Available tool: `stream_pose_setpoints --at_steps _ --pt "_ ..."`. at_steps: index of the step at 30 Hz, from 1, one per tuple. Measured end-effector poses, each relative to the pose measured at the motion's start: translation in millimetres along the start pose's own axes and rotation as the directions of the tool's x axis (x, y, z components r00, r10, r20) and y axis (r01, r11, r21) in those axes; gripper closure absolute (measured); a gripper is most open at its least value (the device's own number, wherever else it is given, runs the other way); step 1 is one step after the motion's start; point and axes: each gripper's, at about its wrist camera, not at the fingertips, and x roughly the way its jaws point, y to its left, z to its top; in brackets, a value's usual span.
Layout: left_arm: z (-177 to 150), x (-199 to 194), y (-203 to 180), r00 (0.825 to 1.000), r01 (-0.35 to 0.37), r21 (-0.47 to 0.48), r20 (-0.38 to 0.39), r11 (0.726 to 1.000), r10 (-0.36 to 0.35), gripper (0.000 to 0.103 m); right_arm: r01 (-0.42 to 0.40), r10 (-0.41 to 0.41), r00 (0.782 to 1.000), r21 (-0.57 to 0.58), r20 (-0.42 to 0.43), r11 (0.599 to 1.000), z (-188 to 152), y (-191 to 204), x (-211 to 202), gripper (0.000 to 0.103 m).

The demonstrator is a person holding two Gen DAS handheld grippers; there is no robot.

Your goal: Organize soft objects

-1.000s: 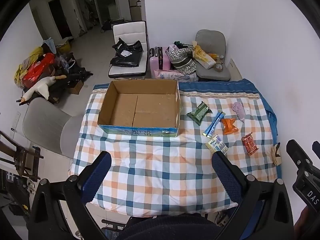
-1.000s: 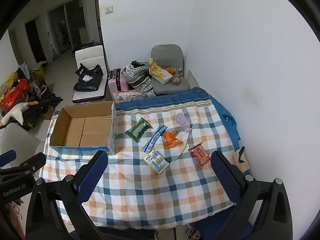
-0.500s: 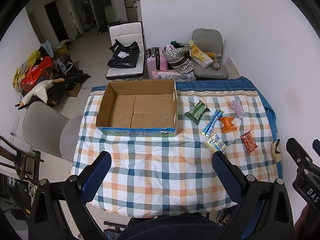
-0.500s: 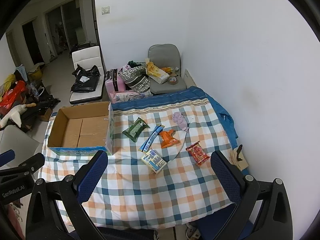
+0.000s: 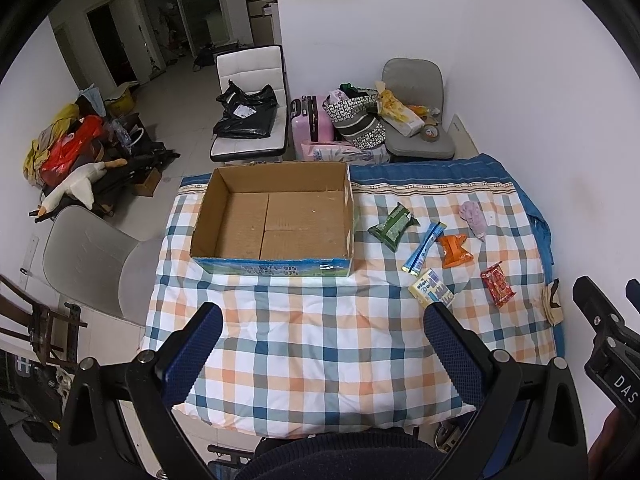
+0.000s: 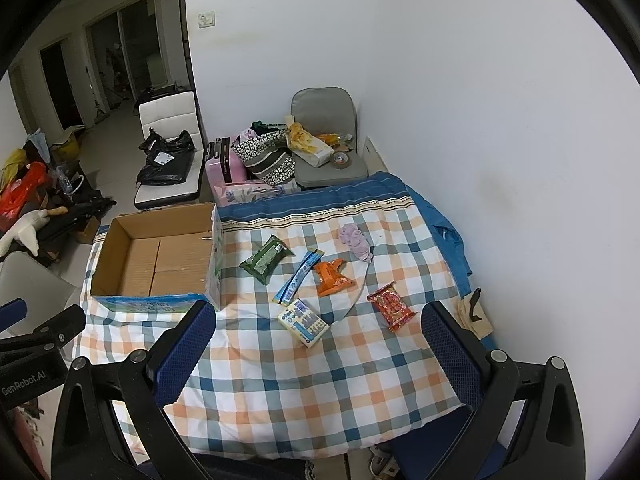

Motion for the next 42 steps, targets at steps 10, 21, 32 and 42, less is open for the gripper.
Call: stream_pose_setpoints --at_steps 10,21,32,42 --pt "0.7 -0.3 1.4 1.000 0.001 0.001 0.000 1.000 -0.001 0.000 0.001 -0.001 1.000 -0.002 -0.001 1.000 0.4 2.5 -0.7 0.000" --pt "1.0 -0.6 1.3 1.000 0.001 0.001 0.001 1.000 -0.001 0.000 0.003 -0.003 1.000 -0.003 -0.002 1.000 0.7 2.0 0.3 0.000" --pt "-0.4 -1.4 1.5 1.000 0.002 0.002 0.002 1.000 -0.002 0.000 0.003 -0.003 1.000 -0.005 -0.002 1.000 0.5 1.5 0.7 0.000" --pt "7.0 -0.5 3.0 1.000 0.004 0.000 0.005 1.000 -0.004 0.000 0.004 -0.004 1.000 -0.004 -0.002 1.000 1.6 2.1 0.6 0.000"
